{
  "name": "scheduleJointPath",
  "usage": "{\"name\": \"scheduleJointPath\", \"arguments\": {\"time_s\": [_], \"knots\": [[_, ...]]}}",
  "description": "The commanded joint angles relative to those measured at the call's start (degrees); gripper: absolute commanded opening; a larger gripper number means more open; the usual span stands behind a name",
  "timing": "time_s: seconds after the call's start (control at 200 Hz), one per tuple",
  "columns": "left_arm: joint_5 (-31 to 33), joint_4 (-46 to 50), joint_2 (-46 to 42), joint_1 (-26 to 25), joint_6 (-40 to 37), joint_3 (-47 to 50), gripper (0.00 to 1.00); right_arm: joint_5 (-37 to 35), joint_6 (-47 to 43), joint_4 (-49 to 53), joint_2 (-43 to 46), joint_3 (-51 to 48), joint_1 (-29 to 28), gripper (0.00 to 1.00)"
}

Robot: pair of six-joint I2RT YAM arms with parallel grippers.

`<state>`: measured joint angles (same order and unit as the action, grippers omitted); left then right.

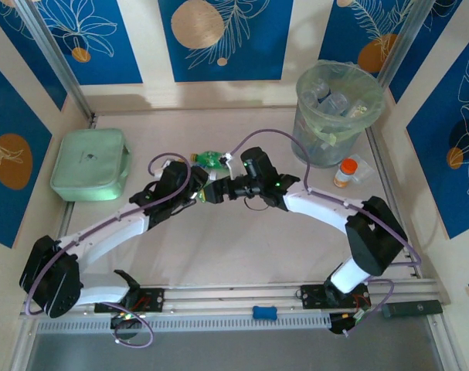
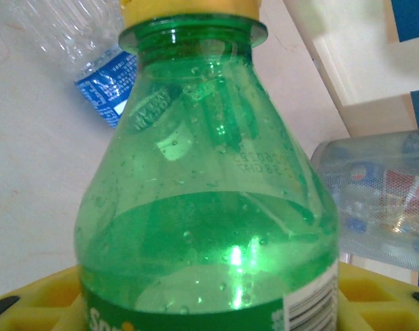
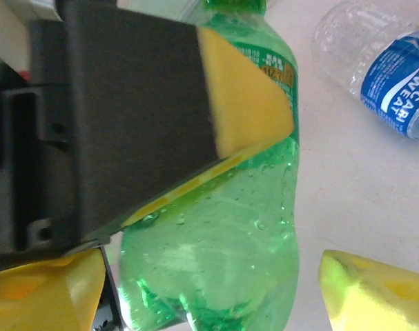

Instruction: Put the plastic bottles in the bin

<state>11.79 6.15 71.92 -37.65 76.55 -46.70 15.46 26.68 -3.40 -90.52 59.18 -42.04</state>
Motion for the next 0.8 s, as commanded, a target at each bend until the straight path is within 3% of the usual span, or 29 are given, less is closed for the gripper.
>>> {"name": "scheduleJointPath", "arguments": {"time_s": [0.0,0.59,0.795], "knots": [[-1.7,-2.0,-1.4,-1.0,0.3,1.7,0.50,1.1,-1.2,0.0,-1.7,2.1,-0.4,0.81],[-6.9,-14.3,-2.9,-1.6,6.3,6.4,0.50,4.9,-0.5,-4.3,-2.4,0.4,-0.3,0.76],[-7.6,-14.0,-4.1,-1.6,5.5,6.1,0.51,7.0,0.4,-7.5,-1.6,-1.4,1.3,0.58]]}}
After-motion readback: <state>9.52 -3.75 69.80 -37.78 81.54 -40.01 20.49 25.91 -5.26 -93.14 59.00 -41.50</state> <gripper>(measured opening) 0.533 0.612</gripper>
